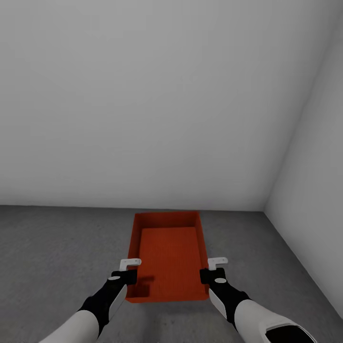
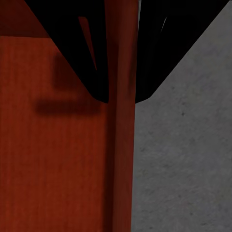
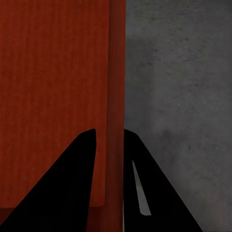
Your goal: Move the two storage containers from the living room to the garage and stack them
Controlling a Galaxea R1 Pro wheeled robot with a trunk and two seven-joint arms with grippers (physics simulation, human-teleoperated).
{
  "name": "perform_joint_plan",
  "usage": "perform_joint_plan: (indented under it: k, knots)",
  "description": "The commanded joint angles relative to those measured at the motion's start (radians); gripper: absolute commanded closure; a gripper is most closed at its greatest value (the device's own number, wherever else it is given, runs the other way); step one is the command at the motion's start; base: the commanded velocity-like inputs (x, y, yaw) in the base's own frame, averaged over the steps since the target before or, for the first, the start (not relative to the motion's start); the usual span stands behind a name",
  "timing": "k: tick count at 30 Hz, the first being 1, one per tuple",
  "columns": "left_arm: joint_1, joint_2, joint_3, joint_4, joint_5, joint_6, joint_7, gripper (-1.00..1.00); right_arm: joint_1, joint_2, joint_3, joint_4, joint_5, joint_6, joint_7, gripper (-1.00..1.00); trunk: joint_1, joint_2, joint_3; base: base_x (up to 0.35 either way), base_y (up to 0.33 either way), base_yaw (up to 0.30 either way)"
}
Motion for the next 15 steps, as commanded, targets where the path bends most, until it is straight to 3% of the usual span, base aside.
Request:
perform_joint_plan:
  k: [1, 15]
  knots:
    - [0.000, 0.002, 0.073, 0.000, 0.015, 0.006, 0.015, 1.00, -0.002, -0.006, -0.062, -0.003, 0.014, -0.020, -0.020, 1.00, 0.000, 0.000, -0.002, 0.000, 0.000, 0.000]
    - [0.000, 0.002, 0.073, 0.000, 0.015, 0.006, 0.015, 1.00, -0.002, -0.006, -0.063, -0.003, 0.014, -0.021, -0.021, 1.00, 0.000, 0.000, -0.018, 0.000, 0.000, 0.000]
